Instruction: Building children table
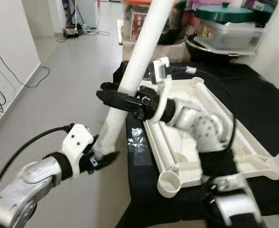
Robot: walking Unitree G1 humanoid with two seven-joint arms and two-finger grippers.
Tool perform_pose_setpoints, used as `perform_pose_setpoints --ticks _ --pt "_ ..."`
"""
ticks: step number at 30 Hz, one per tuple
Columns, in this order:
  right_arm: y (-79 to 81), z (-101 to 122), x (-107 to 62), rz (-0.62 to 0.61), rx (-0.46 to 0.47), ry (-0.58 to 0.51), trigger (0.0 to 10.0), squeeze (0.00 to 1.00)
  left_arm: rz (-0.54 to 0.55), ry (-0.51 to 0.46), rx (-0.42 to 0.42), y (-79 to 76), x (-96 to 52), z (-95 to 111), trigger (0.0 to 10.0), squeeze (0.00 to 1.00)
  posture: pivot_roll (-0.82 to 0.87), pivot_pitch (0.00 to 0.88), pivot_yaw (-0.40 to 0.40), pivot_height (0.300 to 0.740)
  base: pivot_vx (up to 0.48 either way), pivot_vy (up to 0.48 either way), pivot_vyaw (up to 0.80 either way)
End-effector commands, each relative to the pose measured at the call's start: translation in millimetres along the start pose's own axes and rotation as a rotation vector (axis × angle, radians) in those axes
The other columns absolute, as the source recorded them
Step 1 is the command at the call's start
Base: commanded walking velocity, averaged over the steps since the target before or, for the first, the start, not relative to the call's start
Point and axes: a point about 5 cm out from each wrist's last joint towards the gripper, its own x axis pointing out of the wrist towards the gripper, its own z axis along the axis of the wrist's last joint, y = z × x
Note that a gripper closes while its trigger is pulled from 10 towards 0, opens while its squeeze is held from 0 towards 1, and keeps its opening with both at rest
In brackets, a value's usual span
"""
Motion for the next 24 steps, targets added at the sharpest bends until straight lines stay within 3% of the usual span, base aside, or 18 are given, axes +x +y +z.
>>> perform_pose_setpoints --ticks 1,4,5,8,9,11,19,20,21,23,24 --pt "-4.7 -3 -2.0 -0.051 0.036 -0.021 10.0 0.00 0.113 0.058 0.031 9.2 3.4 -8 0.0 0.00 0.11 0.000 -0.081 0.740 0.000 0.000 0.00" --pt "-21.9 -18 12.0 -0.268 0.120 -0.144 10.0 0.00 0.208 0.138 0.103 8.1 19.4 -20 0.2 0.00 0.10 0.000 -0.072 0.740 0.000 0.000 0.00" --pt "-21.9 -18 12.0 -0.268 0.120 -0.144 10.0 0.00 0.208 0.138 0.103 8.1 19.4 -20 0.2 0.00 0.10 0.000 -0.072 0.740 0.000 0.000 0.00" --pt "-39.5 -26 14.2 -0.505 0.139 -0.223 10.0 0.00 0.240 0.144 0.132 0.8 36.8 -16 0.0 0.00 0.11 0.000 -0.072 0.740 0.000 0.000 0.00" --pt "-39.5 -26 14.2 -0.505 0.139 -0.223 10.0 0.00 0.240 0.144 0.132 0.8 36.8 -16 0.0 0.00 0.11 0.000 -0.072 0.740 0.000 0.000 0.00" --pt "-51.5 -29 11.6 -0.680 0.148 -0.278 10.0 0.00 0.254 0.150 0.164 -8.9 52.3 -12 0.0 0.00 0.11 0.000 -0.078 0.740 0.000 0.000 0.00" --pt "-52.2 -31 15.5 -0.783 0.145 -0.323 10.0 0.00 0.251 0.148 0.228 -26.4 73.4 -4 0.1 0.00 0.11 0.000 -0.081 0.740 0.000 0.000 0.00" --pt "-53.9 -41 20.0 -0.806 0.268 -0.329 10.0 0.00 0.248 0.148 0.317 -32.5 83.0 -1 0.1 0.00 0.12 0.000 -0.087 0.740 0.000 0.000 0.00" --pt "-53.9 -41 20.0 -0.806 0.268 -0.329 10.0 0.00 0.248 0.148 0.317 -32.5 83.0 -1 0.1 0.00 0.12 0.000 -0.087 0.740 0.000 0.000 0.00" --pt "-53.9 -49 25.2 -0.797 0.388 -0.328 10.0 0.00 0.249 0.153 0.418 -35.1 89.8 -1 0.0 0.00 0.12 0.000 -0.086 0.740 0.000 0.000 0.00" --pt "-53.9 -49 25.2 -0.797 0.388 -0.328 10.0 0.00 0.249 0.153 0.418 -35.1 89.8 -1 0.0 0.00 0.12 0.000 -0.086 0.740 0.000 0.000 0.00"
